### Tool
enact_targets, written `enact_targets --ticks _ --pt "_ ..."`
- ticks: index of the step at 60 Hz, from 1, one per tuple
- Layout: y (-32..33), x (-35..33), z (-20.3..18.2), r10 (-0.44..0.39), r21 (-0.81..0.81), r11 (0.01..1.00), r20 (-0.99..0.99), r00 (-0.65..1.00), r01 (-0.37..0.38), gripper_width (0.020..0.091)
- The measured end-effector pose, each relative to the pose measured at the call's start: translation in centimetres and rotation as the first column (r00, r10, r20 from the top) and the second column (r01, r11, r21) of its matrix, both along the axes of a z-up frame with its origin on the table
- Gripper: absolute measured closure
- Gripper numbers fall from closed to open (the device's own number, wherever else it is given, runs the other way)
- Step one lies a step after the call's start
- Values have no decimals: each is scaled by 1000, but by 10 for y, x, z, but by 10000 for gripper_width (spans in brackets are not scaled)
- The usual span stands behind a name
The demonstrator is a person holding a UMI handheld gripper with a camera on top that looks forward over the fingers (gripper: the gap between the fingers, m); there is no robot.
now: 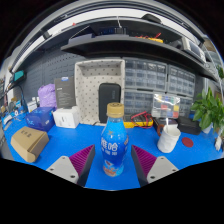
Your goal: Pour water
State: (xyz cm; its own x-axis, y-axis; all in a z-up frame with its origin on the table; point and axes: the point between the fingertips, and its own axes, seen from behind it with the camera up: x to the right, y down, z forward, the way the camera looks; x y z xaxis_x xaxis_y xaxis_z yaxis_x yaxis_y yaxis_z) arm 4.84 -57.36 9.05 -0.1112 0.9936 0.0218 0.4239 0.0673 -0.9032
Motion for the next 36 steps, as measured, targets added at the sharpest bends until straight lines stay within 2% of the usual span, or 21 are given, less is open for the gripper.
enact_targets --ticks 12,17,19,20,22,36 --pt "-2 -37 -17 -6 26 1000 -39 999 7 391" --pt "-2 -47 -21 -8 17 1000 -78 997 10 446" --pt "-1 -49 -24 -7 17 1000 -79 997 8 553" --pt "2 -51 -23 -12 23 1000 -92 996 14 569" --pt "2 -53 -21 -5 24 1000 -118 993 8 570" --pt "-4 -54 -16 24 26 999 -209 978 -19 712"
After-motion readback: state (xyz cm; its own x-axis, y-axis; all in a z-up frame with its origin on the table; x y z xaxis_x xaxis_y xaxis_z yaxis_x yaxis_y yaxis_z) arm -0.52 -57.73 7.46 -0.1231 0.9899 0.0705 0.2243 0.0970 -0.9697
